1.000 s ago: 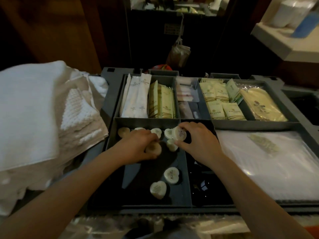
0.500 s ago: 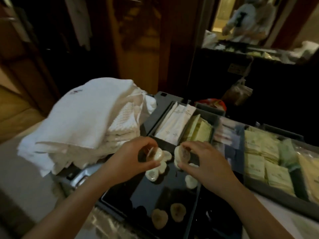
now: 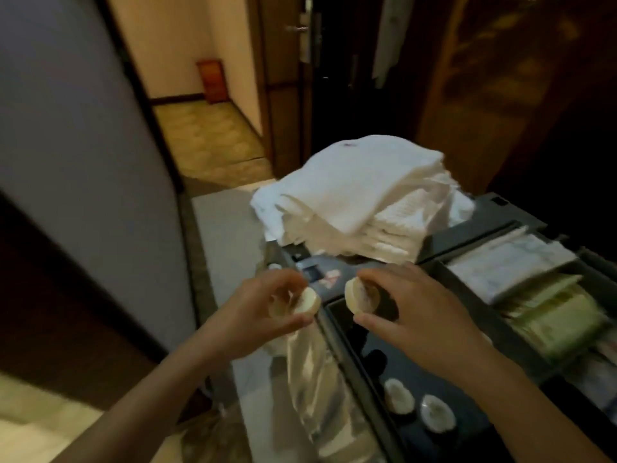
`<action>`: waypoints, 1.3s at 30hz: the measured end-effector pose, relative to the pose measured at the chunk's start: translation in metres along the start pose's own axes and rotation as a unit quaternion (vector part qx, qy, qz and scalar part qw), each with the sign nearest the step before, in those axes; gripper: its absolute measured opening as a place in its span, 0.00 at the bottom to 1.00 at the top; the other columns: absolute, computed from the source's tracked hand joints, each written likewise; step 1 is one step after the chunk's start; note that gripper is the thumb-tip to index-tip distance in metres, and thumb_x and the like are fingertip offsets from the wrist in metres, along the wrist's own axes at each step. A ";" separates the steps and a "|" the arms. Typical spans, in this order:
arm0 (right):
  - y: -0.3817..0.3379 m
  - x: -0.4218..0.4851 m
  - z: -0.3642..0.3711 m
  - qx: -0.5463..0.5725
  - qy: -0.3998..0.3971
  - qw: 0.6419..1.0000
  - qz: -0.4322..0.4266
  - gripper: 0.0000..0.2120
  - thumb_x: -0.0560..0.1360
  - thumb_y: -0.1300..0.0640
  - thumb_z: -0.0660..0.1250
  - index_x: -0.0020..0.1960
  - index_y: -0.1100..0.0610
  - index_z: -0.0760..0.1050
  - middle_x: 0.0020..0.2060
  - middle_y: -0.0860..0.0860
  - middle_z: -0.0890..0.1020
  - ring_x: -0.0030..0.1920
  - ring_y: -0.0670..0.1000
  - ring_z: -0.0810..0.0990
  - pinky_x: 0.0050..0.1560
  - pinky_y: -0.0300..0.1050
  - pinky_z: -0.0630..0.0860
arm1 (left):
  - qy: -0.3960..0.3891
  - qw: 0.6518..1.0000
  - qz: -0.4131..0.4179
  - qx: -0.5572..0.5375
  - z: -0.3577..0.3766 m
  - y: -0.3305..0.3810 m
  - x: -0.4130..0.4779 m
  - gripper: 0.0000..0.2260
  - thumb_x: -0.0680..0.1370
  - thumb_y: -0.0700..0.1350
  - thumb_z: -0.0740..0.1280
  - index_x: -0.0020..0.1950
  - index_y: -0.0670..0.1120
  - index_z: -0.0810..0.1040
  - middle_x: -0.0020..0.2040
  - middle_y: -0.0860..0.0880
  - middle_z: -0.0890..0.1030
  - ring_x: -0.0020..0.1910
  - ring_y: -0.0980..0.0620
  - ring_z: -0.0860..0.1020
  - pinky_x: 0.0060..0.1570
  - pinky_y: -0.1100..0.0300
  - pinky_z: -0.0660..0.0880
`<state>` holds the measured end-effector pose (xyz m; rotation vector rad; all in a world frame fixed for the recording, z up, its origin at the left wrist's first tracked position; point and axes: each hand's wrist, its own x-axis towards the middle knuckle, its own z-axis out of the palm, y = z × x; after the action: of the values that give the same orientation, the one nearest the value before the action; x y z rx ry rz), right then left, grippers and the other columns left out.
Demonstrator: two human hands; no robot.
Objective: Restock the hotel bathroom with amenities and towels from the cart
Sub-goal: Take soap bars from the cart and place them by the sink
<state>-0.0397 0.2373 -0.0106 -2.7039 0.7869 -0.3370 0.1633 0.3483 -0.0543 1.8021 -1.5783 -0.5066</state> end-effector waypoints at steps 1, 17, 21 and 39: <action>-0.012 0.009 0.004 0.000 -0.010 1.000 -0.020 0.22 0.73 0.43 0.66 0.64 0.44 0.68 0.58 0.39 0.73 0.60 0.43 0.67 0.54 0.40 0.71 | 0.014 1.000 -0.017 0.004 -0.011 -0.006 -0.012 0.18 0.68 0.57 0.72 0.54 0.50 0.77 0.48 0.55 0.79 0.47 0.59 0.77 0.46 0.67 0.74; -0.300 0.119 0.132 0.061 -0.122 0.947 -0.290 0.24 0.72 0.43 0.66 0.65 0.42 0.65 0.53 0.37 0.70 0.52 0.39 0.68 0.54 0.35 0.70 | 0.236 0.942 -0.231 0.057 -0.198 -0.120 -0.265 0.14 0.71 0.54 0.71 0.54 0.60 0.72 0.50 0.61 0.77 0.50 0.64 0.75 0.46 0.70 0.73; -0.374 0.127 0.167 0.092 -0.166 0.918 -0.348 0.24 0.73 0.44 0.66 0.67 0.44 0.65 0.50 0.36 0.67 0.53 0.38 0.68 0.53 0.33 0.69 | 0.287 0.918 -0.267 0.051 -0.231 -0.143 -0.329 0.14 0.70 0.54 0.71 0.54 0.59 0.74 0.49 0.60 0.78 0.49 0.63 0.77 0.45 0.68 0.74; -0.636 0.191 0.300 0.191 -0.280 0.740 -0.581 0.21 0.70 0.47 0.71 0.60 0.49 0.73 0.48 0.41 0.76 0.43 0.40 0.70 0.45 0.37 0.71 | 0.526 0.709 -0.467 0.055 -0.309 -0.198 -0.507 0.20 0.66 0.63 0.69 0.53 0.57 0.75 0.49 0.56 0.79 0.47 0.59 0.78 0.45 0.62 0.78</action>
<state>0.5151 0.7092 -0.0385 -2.2831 -1.0875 0.0951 0.4177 0.9195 -0.0524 2.2321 0.1534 0.2503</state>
